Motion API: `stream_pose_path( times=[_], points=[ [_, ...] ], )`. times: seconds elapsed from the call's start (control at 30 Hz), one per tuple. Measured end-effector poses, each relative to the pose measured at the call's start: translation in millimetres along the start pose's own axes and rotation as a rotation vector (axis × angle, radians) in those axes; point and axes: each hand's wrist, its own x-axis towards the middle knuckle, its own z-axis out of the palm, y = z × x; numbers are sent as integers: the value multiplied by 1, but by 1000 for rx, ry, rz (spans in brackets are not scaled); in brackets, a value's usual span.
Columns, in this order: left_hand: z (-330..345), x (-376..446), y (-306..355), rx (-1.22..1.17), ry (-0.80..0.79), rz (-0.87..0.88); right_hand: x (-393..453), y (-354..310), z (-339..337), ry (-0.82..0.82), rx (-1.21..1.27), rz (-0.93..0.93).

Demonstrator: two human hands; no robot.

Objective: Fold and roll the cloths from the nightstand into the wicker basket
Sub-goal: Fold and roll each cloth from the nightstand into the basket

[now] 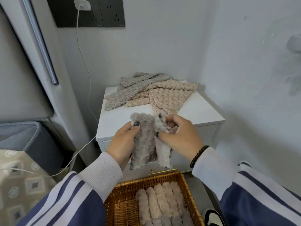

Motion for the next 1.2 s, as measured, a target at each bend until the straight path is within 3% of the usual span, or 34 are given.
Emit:
stream_pose_path(
  times=[0.23, 0.4, 0.5, 0.67, 0.73, 0.83, 0.9, 0.97, 1.07, 1.13, 1.2],
  points=[
    [1, -2, -5, 12, -4, -19, -14, -4, 23, -84, -75, -110],
    [-7, -2, 1, -55, -72, -84, -17, -6, 23, -224, 137, -49],
    [-9, -4, 2, -40, -98, -24, -17, -5, 24, -225, 202, -66],
    [-9, -6, -1, -2, -32, 22, -13, -5, 21, -296, 348, -22],
    [-9, -6, 1, -9, -3, 12, -13, -6, 18, -222, 364, -47],
    [-9, -5, 4, -53, 9, 9, -10, -8, 11, 91, 214, -107],
    [-10, -6, 5, -100, 15, -2, -4, -2, 7, 260, 129, -47],
    [-11, -6, 6, -143, 25, -11, 0, 2, 6, 178, 190, 156],
    [-13, -4, 7, -151, 38, -4, 2, 7, 5, -104, 542, 408],
    [-14, -3, 7, -126, 43, 1, 1, 9, 4, -158, 564, 373],
    [-15, -1, 6, -115, 35, -3, 3, 13, 3, -103, 395, 276]
  ],
)
